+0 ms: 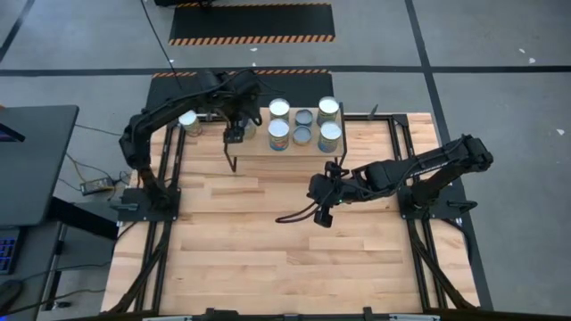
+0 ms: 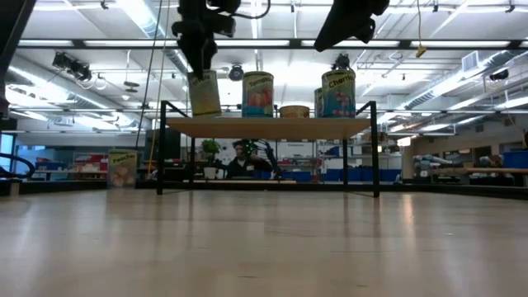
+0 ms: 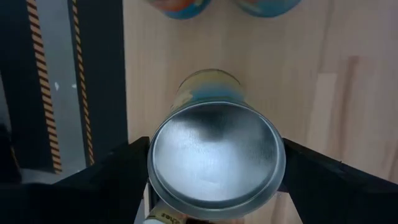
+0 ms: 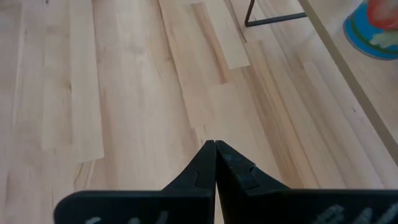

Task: Pick and place cans onto a shelf
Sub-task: Put the big yellow canned carrots on the shelf, then put the big blue canned peaches on the shelf aligned with the other big yellow canned carrots

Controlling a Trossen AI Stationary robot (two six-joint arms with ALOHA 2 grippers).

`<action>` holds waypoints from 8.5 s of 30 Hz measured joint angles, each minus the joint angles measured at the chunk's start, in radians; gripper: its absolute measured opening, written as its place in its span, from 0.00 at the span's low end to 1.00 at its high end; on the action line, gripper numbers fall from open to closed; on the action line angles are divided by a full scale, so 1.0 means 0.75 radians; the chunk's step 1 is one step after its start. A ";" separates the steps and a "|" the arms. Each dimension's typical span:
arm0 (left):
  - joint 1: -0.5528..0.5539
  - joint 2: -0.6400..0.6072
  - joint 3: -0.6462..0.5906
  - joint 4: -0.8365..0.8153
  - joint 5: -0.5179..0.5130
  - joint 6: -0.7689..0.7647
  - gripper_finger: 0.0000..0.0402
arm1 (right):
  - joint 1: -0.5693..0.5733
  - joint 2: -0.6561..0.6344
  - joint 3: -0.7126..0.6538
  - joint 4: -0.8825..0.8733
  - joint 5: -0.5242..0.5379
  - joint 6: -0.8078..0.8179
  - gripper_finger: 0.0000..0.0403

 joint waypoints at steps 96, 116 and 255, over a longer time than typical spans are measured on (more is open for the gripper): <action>-0.135 -0.370 -0.684 0.699 0.014 -0.174 0.73 | 0.068 0.000 0.000 0.021 0.004 -0.020 0.02; 0.215 -0.364 -0.623 1.025 0.114 -0.391 0.73 | 0.068 0.000 0.001 0.031 0.004 -0.025 0.02; 0.654 -0.428 -1.357 1.426 -0.599 -1.444 0.79 | -0.043 -0.028 0.105 -0.094 0.453 -0.454 0.02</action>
